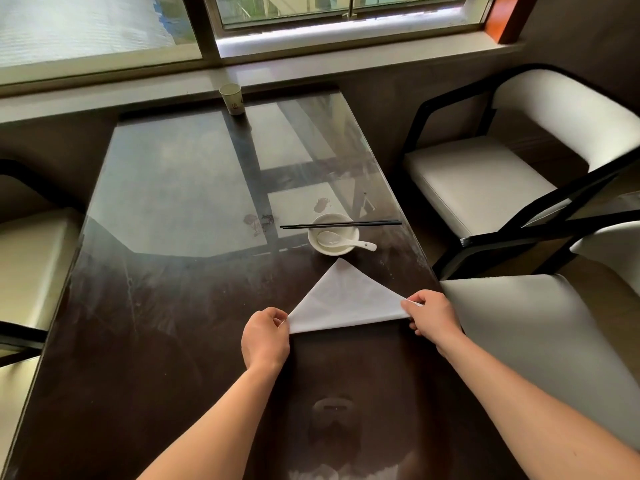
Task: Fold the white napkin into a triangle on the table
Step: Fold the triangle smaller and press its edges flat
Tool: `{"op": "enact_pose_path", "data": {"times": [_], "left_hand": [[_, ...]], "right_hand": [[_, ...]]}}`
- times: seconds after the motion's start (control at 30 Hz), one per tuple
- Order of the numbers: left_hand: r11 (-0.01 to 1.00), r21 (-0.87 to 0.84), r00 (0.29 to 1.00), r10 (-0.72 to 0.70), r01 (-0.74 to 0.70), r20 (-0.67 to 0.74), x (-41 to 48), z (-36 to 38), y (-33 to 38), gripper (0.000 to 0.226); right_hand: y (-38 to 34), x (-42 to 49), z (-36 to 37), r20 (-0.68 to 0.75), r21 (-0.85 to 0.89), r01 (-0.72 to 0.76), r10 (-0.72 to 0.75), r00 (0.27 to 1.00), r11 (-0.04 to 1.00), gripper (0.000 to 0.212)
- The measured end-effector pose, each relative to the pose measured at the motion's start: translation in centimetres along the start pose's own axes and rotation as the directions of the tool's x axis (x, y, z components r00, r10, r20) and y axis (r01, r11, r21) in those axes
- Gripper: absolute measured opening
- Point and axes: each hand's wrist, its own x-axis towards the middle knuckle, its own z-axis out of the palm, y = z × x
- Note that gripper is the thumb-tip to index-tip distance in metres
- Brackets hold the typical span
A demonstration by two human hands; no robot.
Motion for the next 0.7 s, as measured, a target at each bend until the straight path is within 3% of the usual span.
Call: {"op": "enact_pose_path", "data": {"times": [0.23, 0.57, 0.7], "left_hand": [[0.995, -0.012, 0.992, 0.098, -0.099, -0.086, -1.0, 0.1, -1.6, 0.008], [0.998, -0.029, 0.997, 0.056, -0.058, -0.054, -0.6, -0.2, -1.4, 0.013], [0.973, 0.048, 0.972, 0.229, -0.227, -0.047, -1.5, -0.7, -1.7, 0.014]], "right_hand": [[0.5, -0.1, 0.1, -0.028, -0.032, 0.054, -0.054, 0.998, 0.998, 0.016], [1.0, 0.4, 0.4, -0.065, 0.000, 0.082, -0.082, 0.995, 0.997, 0.014], [1.3, 0.2, 0.2, -0.105, 0.095, 0.112, -0.102, 0.989, 0.989, 0.006]]}}
